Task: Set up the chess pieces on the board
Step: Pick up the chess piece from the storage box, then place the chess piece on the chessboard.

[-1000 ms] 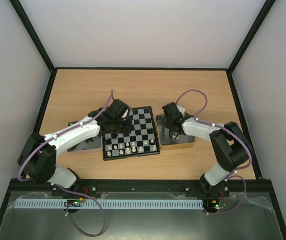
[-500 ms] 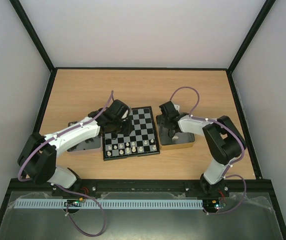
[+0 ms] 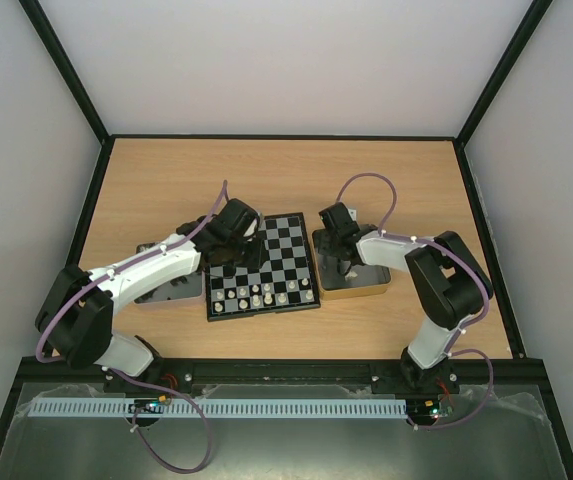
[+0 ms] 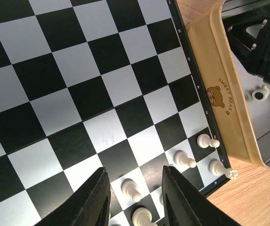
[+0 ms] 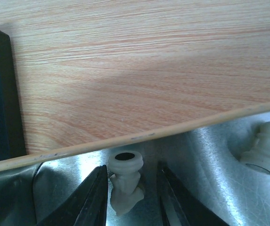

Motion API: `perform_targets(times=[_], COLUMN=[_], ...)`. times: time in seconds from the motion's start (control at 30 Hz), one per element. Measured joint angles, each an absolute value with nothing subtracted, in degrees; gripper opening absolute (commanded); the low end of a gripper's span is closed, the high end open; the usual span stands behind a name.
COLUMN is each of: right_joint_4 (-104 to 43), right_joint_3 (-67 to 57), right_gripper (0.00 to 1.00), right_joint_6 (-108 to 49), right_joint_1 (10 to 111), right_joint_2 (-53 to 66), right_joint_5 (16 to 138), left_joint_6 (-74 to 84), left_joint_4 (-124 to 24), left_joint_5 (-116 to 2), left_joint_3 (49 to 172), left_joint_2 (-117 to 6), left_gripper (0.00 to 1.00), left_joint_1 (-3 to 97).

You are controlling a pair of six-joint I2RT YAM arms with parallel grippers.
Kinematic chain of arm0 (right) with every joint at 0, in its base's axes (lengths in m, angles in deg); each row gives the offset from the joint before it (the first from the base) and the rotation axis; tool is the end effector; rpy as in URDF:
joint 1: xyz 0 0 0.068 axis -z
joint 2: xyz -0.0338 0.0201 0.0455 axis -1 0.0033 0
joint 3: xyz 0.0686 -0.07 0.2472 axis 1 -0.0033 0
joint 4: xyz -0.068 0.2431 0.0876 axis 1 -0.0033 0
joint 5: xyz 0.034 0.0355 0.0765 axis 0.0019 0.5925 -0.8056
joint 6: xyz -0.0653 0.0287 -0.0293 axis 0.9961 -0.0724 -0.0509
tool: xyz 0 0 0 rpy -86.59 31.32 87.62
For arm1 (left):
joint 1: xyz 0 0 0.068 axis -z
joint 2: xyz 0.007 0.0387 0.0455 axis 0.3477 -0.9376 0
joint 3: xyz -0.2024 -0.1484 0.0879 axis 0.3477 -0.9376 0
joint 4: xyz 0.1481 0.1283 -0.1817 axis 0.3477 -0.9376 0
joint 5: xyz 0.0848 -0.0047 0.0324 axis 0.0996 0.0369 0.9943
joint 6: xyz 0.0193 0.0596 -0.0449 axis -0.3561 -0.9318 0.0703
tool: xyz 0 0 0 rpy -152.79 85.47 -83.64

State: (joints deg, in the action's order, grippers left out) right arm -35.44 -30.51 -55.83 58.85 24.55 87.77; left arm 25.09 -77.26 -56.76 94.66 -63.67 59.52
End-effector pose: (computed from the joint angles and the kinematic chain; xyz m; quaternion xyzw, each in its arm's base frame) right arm 0.3033 0.1784 0.1053 0.0277 0.9509 0.1450 0.2722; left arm 0.2479 -0.2140 0.1975 0.0841 0.9407 -0.2417 0.2229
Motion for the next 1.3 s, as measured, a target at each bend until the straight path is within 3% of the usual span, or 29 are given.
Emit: perform_targets(times=[0.17, 0.47, 0.63, 1.03, 1.3], right_joint_4=[-35.18, -31.81, -29.15, -27.22, -21.87], right_joint_3=[-30.44, -30.49, -32.04, -41.39, -45.28], right_gripper=[0.34, 0.14, 0.13, 0.15, 0.15], right_joint_6=[-55.83, -54.32, -54.52, -67.39, -66.45], right_joint_1=[58.85, 58.85, 58.83, 58.83, 57.89], right_joint_2=[24.73, 26.04, 25.45, 6.15, -3.2], right_joint_5=[88.12, 90.03, 89.76, 80.58, 67.4], left_joint_6=[25.13, 25.77, 25.92, 28.57, 36.17], left_joint_4=[-76.89, -76.19, -75.18, -67.38, -60.6], left_joint_5=[-56.89, -57.51, -57.83, -59.73, -63.6], left_joint_3=[94.66, 94.36, 94.16, 89.92, 89.99], left_joint_2=[-63.67, -63.64, -63.29, -57.9, -54.9], left_gripper=[0.34, 0.34, 0.36, 0.47, 0.65], left_joint_1=[59.52, 59.52, 59.52, 60.01, 60.16])
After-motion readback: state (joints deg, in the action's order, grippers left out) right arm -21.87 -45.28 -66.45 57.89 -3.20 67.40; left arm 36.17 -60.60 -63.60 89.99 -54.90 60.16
